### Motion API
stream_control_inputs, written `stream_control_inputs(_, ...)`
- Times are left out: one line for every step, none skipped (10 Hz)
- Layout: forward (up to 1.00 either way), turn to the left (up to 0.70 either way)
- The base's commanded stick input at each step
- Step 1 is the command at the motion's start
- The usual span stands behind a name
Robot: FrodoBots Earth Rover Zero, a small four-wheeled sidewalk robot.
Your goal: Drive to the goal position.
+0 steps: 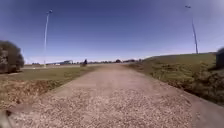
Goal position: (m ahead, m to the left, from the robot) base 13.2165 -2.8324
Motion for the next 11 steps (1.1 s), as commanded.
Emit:
stream_control_inputs(1.0, 0.0)
stream_control_inputs(1.0, 0.0)
stream_control_inputs(1.0, 0.0)
stream_control_inputs(1.0, 0.0)
stream_control_inputs(1.0, 0.0)
stream_control_inputs(1.0, 0.0)
stream_control_inputs(1.0, 0.0)
stream_control_inputs(1.0, 0.0)
stream_control_inputs(1.0, 0.0)
stream_control_inputs(1.0, 0.0)
stream_control_inputs(1.0, 0.0)
